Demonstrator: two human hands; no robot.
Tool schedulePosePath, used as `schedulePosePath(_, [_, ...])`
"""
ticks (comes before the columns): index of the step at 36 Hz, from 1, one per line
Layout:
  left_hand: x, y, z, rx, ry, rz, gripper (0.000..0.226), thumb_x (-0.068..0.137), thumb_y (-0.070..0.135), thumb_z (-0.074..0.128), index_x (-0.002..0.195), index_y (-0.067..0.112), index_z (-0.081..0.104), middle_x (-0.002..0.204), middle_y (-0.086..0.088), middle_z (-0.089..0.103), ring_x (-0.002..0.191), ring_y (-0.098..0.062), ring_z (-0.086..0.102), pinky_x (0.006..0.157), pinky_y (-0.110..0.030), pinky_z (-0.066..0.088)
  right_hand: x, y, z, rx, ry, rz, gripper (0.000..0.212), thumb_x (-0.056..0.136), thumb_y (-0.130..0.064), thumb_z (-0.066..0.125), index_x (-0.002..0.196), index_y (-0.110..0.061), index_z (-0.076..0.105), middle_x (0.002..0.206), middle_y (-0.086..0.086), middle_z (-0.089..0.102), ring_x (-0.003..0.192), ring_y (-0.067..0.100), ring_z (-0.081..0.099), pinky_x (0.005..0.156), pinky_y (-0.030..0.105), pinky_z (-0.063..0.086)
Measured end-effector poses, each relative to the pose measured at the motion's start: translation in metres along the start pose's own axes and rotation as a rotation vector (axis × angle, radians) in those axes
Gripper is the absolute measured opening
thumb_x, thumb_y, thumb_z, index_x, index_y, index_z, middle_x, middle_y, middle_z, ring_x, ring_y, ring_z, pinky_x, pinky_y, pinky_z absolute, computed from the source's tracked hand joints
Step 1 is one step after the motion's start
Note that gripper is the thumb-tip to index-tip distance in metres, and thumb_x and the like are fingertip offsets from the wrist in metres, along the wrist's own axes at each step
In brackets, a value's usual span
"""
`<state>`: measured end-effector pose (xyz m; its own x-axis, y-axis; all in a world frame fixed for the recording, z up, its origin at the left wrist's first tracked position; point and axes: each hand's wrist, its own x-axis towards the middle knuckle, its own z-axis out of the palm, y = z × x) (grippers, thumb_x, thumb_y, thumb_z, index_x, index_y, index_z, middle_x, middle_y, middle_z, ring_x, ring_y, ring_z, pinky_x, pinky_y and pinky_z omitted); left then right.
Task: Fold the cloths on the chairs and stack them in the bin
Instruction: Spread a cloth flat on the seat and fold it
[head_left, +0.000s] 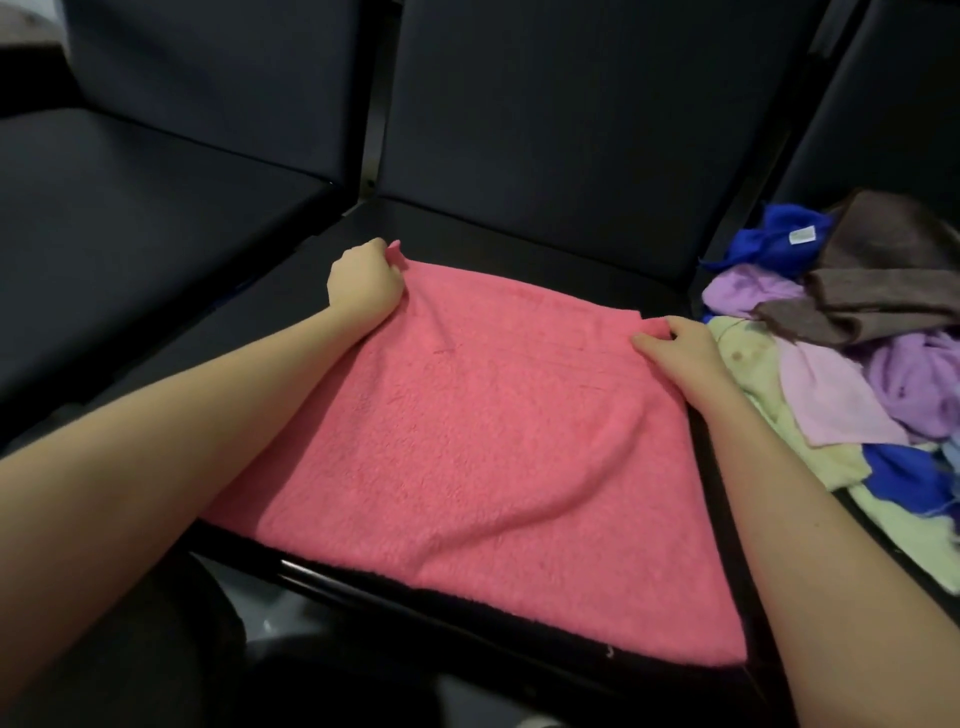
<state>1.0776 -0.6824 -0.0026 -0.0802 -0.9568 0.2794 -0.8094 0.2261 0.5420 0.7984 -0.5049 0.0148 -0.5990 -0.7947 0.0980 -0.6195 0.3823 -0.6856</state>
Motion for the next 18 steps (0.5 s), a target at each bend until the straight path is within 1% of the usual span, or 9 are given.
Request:
schedulePosePath(2, [-0.006,-0.002,-0.002,-0.042,0.002,0.041,0.025,0.091,0.014,0.043,0.105,0.004,0.06,0.111,-0.018,0.062,0.102,-0.037,0.057,0.074,-0.035,0.039,-0.005,-0.004,-0.004,-0.032,-0.097,-0.061,0.007,0.084,-0.016,0.065,0.089,-0.012,0.067,0.091,0.001,0.063,0.089,0.018,0.057,0.078,0.029,0.044])
schedulePosePath(4, [-0.011,-0.005,-0.005,-0.089,-0.01,0.058,0.025,0.091,0.017,0.047,0.108,0.005,0.061,0.116,-0.018,0.055,0.102,-0.035,0.056,0.077,-0.035,0.04,-0.008,-0.005,-0.005,-0.079,-0.155,-0.123,0.014,0.083,-0.011,0.064,0.095,-0.005,0.069,0.107,-0.004,0.057,0.094,0.012,0.052,0.08,0.025,0.038])
schedulePosePath(6, [-0.017,-0.006,-0.009,-0.129,-0.015,0.064,0.023,0.089,0.019,0.051,0.106,0.007,0.061,0.119,-0.014,0.048,0.1,-0.031,0.055,0.074,-0.032,0.039,-0.016,-0.009,-0.004,-0.076,-0.204,-0.134,0.029,0.079,-0.017,0.063,0.107,-0.009,0.069,0.12,-0.013,0.049,0.096,0.009,0.051,0.086,0.023,0.035])
schedulePosePath(8, [-0.022,-0.008,-0.012,-0.123,-0.006,0.09,0.019,0.087,0.017,0.051,0.1,0.008,0.062,0.12,-0.01,0.047,0.104,-0.027,0.052,0.072,-0.031,0.037,-0.025,-0.013,-0.004,-0.066,-0.252,-0.108,0.057,0.066,-0.036,0.06,0.123,-0.026,0.063,0.117,-0.01,0.056,0.093,0.012,0.055,0.09,0.028,0.039])
schedulePosePath(9, [-0.024,-0.009,-0.014,-0.109,-0.007,0.104,0.018,0.086,0.016,0.051,0.098,0.009,0.062,0.12,-0.009,0.049,0.109,-0.026,0.049,0.072,-0.031,0.036,-0.028,-0.015,-0.004,-0.058,-0.274,-0.105,0.062,0.064,-0.037,0.059,0.126,-0.029,0.06,0.115,-0.005,0.061,0.097,0.014,0.057,0.091,0.029,0.043])
schedulePosePath(11, [-0.029,-0.011,-0.017,-0.081,-0.017,0.125,0.018,0.086,0.016,0.049,0.097,0.01,0.062,0.117,-0.008,0.053,0.116,-0.025,0.043,0.076,-0.032,0.036,-0.03,-0.017,-0.003,-0.052,-0.291,-0.131,0.04,0.077,-0.021,0.061,0.116,-0.02,0.066,0.104,0.001,0.065,0.095,0.014,0.059,0.08,0.022,0.046])
schedulePosePath(13, [-0.034,-0.013,-0.02,-0.075,-0.04,0.122,0.019,0.086,0.018,0.05,0.098,0.01,0.061,0.113,-0.008,0.059,0.118,-0.027,0.042,0.082,-0.033,0.037,-0.029,-0.02,-0.003,-0.092,-0.247,-0.177,0.013,0.082,-0.007,0.059,0.09,-0.014,0.068,0.083,0.001,0.062,0.08,0.014,0.055,0.063,0.018,0.041])
schedulePosePath(15, [-0.038,-0.015,-0.023,-0.109,-0.067,0.09,0.018,0.085,0.021,0.054,0.1,0.011,0.06,0.107,-0.009,0.062,0.115,-0.027,0.046,0.083,-0.032,0.037,-0.03,-0.021,-0.001,-0.095,-0.241,-0.178,0.012,0.083,-0.008,0.059,0.073,-0.015,0.061,0.071,-0.003,0.056,0.072,0.013,0.05,0.057,0.019,0.037])
schedulePosePath(18, [-0.04,-0.02,-0.029,-0.243,-0.133,0.068,0.006,0.084,0.018,0.057,0.087,0.017,0.052,0.1,-0.003,0.063,0.102,-0.025,0.055,0.08,-0.031,0.041,-0.029,-0.026,-0.003,-0.086,-0.279,-0.136,0.016,0.084,-0.017,0.064,0.083,-0.001,0.064,0.074,-0.001,0.055,0.07,0.01,0.049,0.06,0.024,0.037])
